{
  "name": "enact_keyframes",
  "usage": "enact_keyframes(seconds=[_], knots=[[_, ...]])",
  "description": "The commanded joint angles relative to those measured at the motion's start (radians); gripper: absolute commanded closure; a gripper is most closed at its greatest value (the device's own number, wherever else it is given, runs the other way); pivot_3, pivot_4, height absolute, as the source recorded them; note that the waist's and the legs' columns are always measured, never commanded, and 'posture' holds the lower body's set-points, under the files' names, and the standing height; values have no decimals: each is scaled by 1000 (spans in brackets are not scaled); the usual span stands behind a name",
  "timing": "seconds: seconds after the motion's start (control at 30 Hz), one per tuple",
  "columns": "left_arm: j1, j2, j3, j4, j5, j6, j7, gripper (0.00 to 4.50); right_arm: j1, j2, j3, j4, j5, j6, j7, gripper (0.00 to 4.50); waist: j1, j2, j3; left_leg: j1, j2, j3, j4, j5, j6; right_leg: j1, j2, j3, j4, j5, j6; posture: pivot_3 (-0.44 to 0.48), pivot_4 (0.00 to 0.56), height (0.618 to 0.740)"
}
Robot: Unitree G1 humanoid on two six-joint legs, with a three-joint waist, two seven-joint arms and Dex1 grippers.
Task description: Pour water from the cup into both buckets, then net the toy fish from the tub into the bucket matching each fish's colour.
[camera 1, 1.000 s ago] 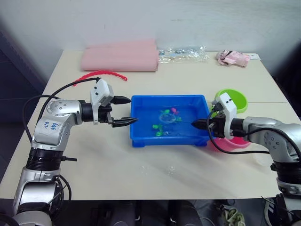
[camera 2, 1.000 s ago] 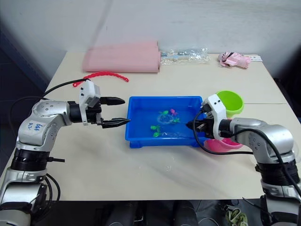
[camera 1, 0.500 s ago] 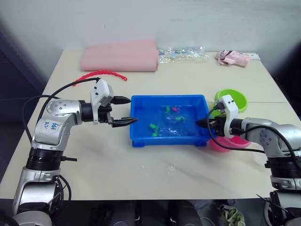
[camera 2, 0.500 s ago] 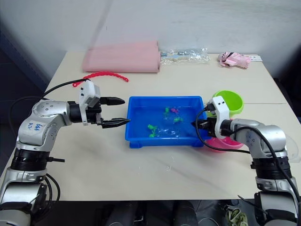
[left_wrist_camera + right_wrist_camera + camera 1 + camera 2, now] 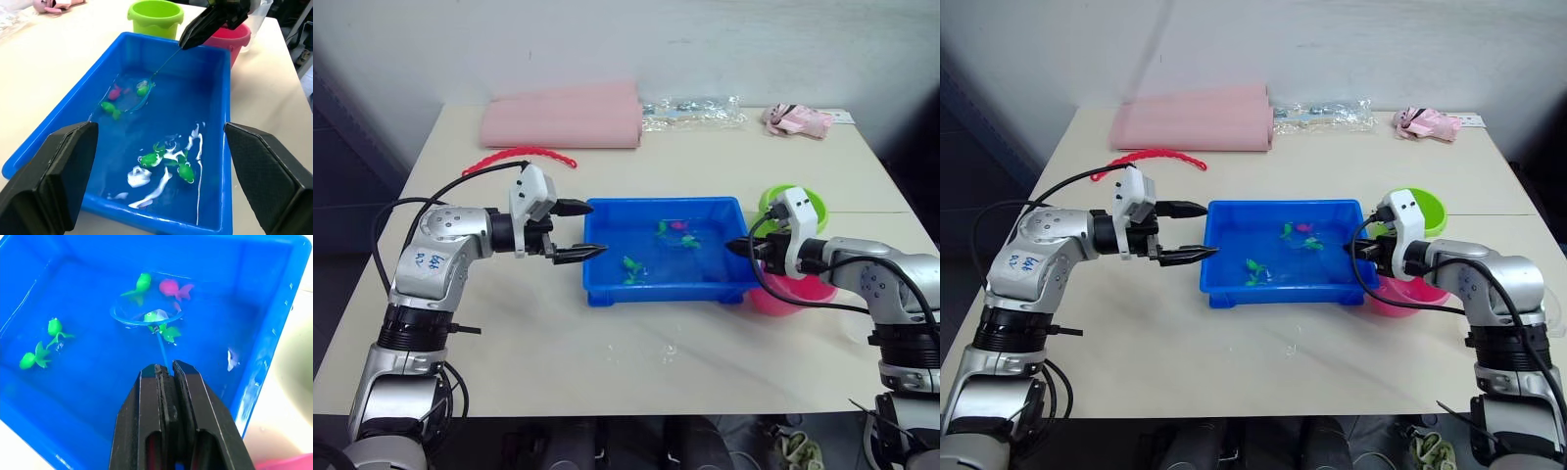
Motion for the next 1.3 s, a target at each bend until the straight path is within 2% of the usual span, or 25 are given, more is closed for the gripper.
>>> enact_keyframes(seconds=[0.03,0.33,0.63,0.83,1.13,1.2,1.3], knots=[[-20,8,7,-8,-4,-22,-10,26,18,-6,-43,-69,32,55,-8,4500,0,0,0,0,0,0,0,0,0,0,0,0,0,0,0,0,150,738],[-14,9,5,-16,-2,-22,-11,26,8,36,-143,-118,102,207,-71,4500,1,0,0,0,0,0,0,0,0,0,0,0,0,0,0,0,150,738],[-22,6,2,-16,0,-25,-12,26,22,4,-107,-123,21,47,-48,4500,1,0,0,0,0,0,-1,0,0,0,0,0,-1,0,0,0,150,738],[-40,-13,-8,1,-1,-34,-16,26,106,-42,-69,-227,-51,-145,2,4500,2,0,0,0,0,1,-2,0,0,-1,0,0,-1,0,0,0,150,738],[-139,-96,-51,122,6,-80,-52,26,308,-85,-119,-458,-128,-321,-7,4500,8,0,0,0,0,0,-1,0,0,0,0,0,-2,0,0,0,150,738],[-156,-109,-57,148,12,-90,-55,26,321,-86,-125,-463,-133,-339,-6,4500,4,0,0,0,-1,1,-1,0,0,0,0,0,-2,0,0,0,150,738],[-214,-174,-82,223,9,-114,-82,26,445,-73,-244,-621,-106,-323,-33,4500,11,0,0,0,0,0,-2,0,0,0,0,0,-1,0,0,0,150,738]])
